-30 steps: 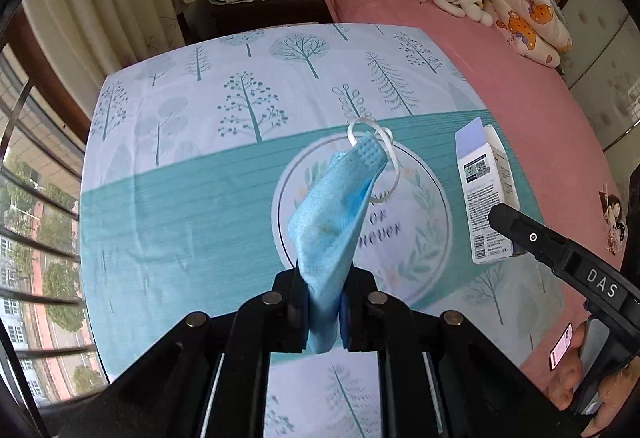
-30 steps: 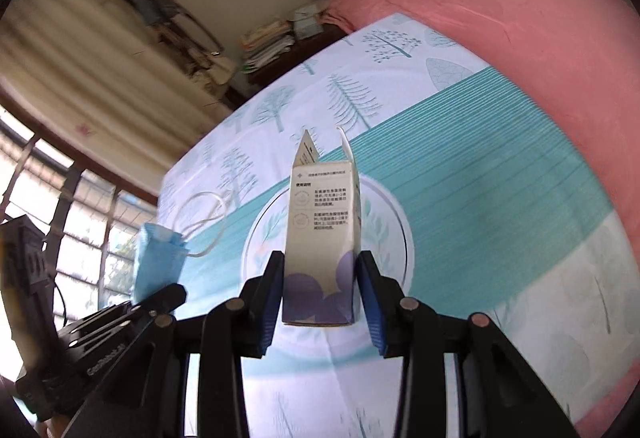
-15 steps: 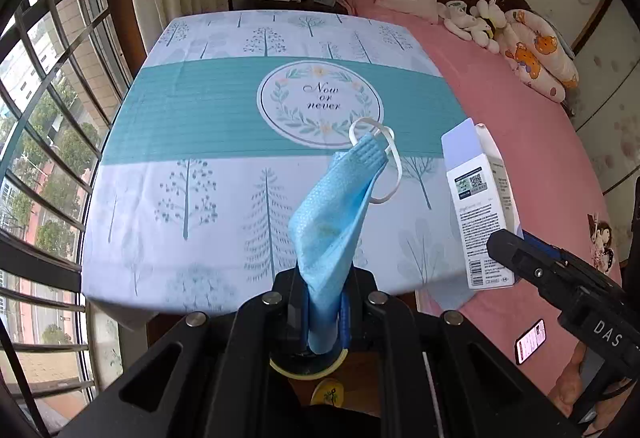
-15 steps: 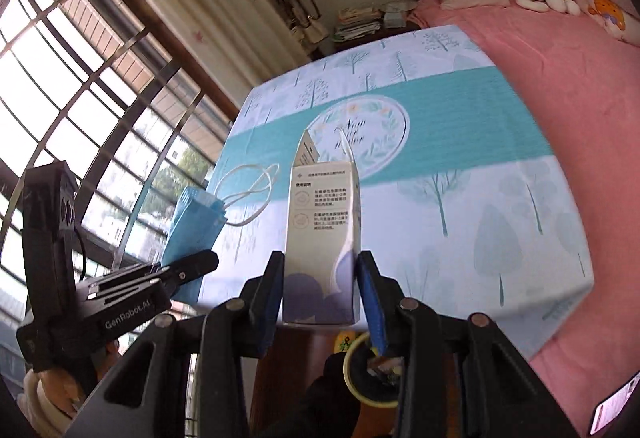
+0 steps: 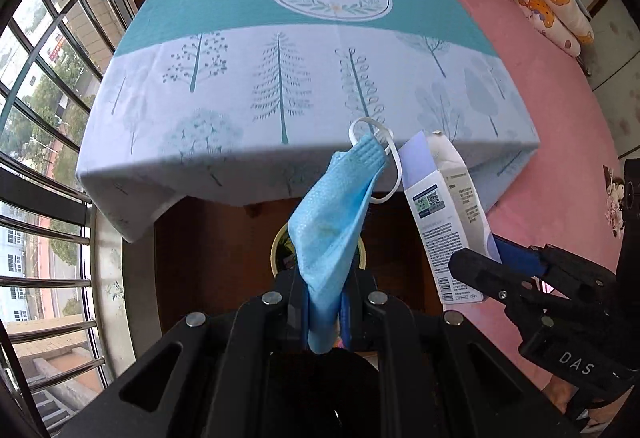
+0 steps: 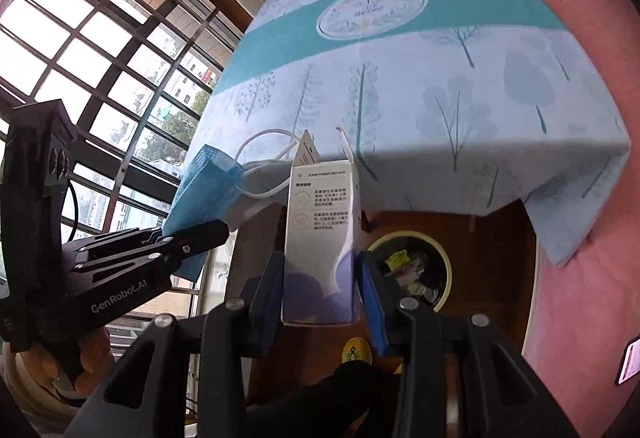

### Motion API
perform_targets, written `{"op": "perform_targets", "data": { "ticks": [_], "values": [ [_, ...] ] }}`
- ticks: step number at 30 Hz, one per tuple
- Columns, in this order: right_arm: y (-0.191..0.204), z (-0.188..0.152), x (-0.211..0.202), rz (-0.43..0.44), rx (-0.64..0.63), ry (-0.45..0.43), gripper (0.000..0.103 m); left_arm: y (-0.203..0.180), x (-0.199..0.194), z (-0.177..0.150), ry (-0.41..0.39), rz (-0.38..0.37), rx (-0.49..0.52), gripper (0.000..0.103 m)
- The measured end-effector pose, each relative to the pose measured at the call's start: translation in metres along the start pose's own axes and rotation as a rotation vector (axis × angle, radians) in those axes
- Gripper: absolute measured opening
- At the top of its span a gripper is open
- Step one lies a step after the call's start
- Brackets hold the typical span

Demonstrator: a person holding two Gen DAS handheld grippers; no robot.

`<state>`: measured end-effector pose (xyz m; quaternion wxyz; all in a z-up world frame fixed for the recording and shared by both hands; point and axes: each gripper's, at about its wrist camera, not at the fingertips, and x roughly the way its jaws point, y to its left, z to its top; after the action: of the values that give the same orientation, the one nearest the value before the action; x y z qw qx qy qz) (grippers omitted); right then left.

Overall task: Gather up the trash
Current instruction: 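Carry the blue mask and white box down over the bin and open both tools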

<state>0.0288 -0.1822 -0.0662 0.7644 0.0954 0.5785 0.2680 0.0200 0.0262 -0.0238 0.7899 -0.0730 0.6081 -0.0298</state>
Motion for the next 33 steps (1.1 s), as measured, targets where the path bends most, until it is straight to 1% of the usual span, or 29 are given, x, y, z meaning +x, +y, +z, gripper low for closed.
{"op": "perform_targets", "data": {
  "ticks": [4,8,13,17,23,27,31,33],
  "values": [
    [-0.013,-0.018,0.027,-0.027,0.053,0.056,0.037,0.004,0.029,-0.017,0.048,-0.011,0.010,0.009],
    [-0.024,-0.032,0.057,-0.070,0.095,0.087,0.037,0.006,0.065,-0.030,0.084,-0.027,0.037,0.009],
    [-0.044,-0.050,0.099,-0.117,0.166,0.105,0.037,0.007,0.126,-0.043,0.134,-0.040,0.088,0.009],
    [-0.065,-0.063,0.138,-0.151,0.222,0.104,0.037,0.005,0.175,-0.049,0.162,-0.053,0.107,0.009],
    [-0.098,-0.081,0.194,-0.184,0.287,0.107,0.037,0.008,0.247,-0.056,0.180,-0.060,0.109,0.009],
    [-0.121,-0.090,0.225,-0.200,0.318,0.108,0.037,0.015,0.287,-0.059,0.188,-0.069,0.105,0.009],
    [-0.138,-0.099,0.251,-0.210,0.332,0.104,0.037,0.022,0.325,-0.061,0.190,-0.072,0.125,0.010],
    [-0.147,-0.103,0.263,-0.202,0.341,0.102,0.037,0.020,0.336,-0.062,0.186,-0.070,0.133,0.011]
  ]
}}
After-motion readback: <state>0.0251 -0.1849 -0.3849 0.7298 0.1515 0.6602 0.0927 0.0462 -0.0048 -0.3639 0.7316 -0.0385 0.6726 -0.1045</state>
